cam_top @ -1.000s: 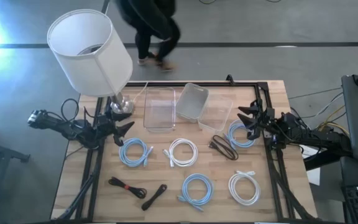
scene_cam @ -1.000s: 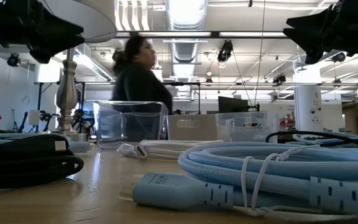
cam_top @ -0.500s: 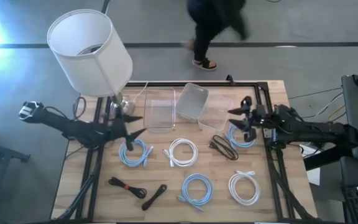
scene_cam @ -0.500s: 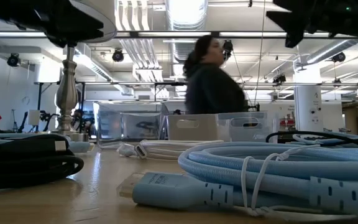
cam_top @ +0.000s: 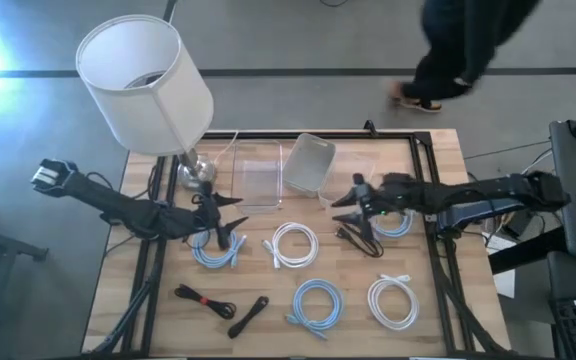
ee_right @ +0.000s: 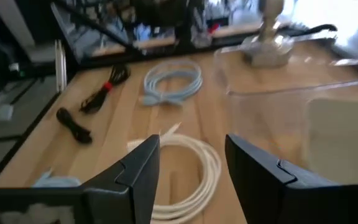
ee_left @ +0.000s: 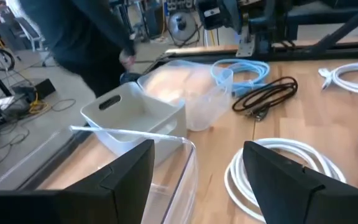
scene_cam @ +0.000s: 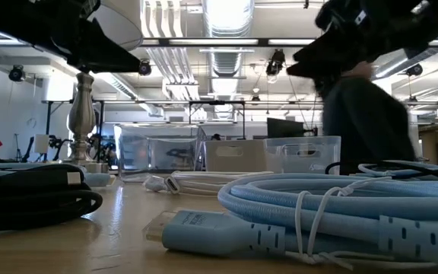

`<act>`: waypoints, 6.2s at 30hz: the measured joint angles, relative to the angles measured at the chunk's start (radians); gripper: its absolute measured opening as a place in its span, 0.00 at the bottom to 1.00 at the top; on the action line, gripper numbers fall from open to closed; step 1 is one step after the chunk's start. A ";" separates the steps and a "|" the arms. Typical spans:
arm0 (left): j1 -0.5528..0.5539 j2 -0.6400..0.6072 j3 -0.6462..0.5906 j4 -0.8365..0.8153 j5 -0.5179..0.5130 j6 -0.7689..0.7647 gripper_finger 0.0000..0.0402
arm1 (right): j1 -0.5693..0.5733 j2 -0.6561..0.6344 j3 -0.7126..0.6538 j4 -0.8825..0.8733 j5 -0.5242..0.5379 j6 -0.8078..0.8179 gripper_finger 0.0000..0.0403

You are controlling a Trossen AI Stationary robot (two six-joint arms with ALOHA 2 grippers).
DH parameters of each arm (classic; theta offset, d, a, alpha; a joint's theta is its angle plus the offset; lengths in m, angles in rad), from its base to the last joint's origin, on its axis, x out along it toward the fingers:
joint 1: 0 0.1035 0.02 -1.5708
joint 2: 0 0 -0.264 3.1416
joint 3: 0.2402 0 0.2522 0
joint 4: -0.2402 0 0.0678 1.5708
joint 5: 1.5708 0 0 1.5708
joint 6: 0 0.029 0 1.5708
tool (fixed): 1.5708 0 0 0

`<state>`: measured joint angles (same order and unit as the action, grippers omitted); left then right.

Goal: Sort HDMI cables
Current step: Put the top white HDMI cable into the right transparent bin, then put the white HDMI cable into the right transparent bin

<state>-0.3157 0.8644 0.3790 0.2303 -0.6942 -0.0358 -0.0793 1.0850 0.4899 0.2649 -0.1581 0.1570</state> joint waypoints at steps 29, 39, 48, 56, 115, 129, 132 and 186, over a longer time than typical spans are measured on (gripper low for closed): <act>-0.002 0.060 0.006 0.008 0.049 -0.070 0.62 | 0.039 0.758 0.583 -0.459 0.108 -0.056 0.34; -0.002 0.060 0.006 0.009 0.049 -0.072 0.62 | 0.044 0.743 0.746 -0.708 0.106 -0.051 0.33; -0.002 0.061 0.006 0.008 0.049 -0.072 0.62 | 0.046 0.830 0.750 -0.696 0.108 -0.053 0.33; -0.002 0.061 0.006 0.008 0.048 -0.073 0.62 | 0.046 0.925 0.783 -0.673 0.132 -0.055 0.32; -0.002 0.062 -0.008 0.009 0.047 -0.104 0.62 | -0.081 0.135 0.357 -0.937 1.082 -0.139 0.04; -0.001 0.062 -0.008 0.009 0.041 -0.104 0.62 | -0.155 0.088 0.103 -0.582 0.920 -0.254 0.06; 0.000 0.062 -0.008 0.009 0.041 -0.104 0.62 | -0.167 0.095 0.096 -0.579 0.919 -0.231 0.10; 0.002 0.062 -0.007 0.065 -0.037 -0.019 0.62 | 0.595 0.097 0.251 -1.120 0.025 0.831 0.42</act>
<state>-0.3141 0.9268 0.3721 0.2949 -0.7315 -0.0546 0.5153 1.1815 0.7404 -0.8552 -0.1333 0.9877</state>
